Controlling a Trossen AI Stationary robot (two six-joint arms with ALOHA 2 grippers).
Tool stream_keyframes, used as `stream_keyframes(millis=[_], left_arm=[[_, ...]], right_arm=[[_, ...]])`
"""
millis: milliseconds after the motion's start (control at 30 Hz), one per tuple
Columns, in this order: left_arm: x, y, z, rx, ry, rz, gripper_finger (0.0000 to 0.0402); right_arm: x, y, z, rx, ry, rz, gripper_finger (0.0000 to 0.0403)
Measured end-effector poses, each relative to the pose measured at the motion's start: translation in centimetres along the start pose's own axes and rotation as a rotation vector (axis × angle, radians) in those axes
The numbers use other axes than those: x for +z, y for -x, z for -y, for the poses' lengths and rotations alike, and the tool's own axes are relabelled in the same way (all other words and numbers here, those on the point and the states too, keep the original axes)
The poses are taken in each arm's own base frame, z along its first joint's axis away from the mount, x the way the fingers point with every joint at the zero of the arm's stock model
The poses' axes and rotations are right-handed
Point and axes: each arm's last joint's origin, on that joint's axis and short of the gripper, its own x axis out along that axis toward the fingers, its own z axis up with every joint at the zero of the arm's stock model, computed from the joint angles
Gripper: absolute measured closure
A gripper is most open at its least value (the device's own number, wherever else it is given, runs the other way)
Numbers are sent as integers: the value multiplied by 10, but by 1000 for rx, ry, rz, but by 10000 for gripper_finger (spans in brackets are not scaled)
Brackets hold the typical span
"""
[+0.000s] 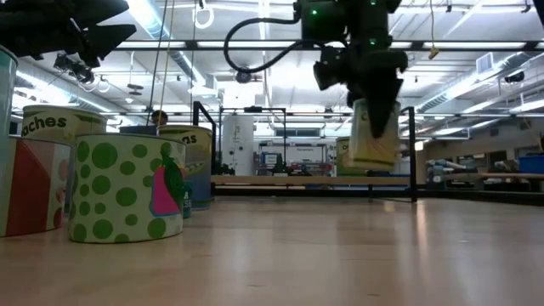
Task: Pick and place cans onto a shelf
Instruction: Put the canned carrots on the shelf
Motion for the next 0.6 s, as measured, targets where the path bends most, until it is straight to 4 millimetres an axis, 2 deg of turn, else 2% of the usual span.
stream_keyframes(millis=[133,267,600], left_arm=[[0,0,0,0,0,0,86],[0,0,0,0,0,0,86],[3,0,-1,7,4,23,86]], right_arm=[[5,18,25,-24,-4,25,78],[7,25,49,-30,-11,43,78],[10,3,102,-87,-17,-62,78]])
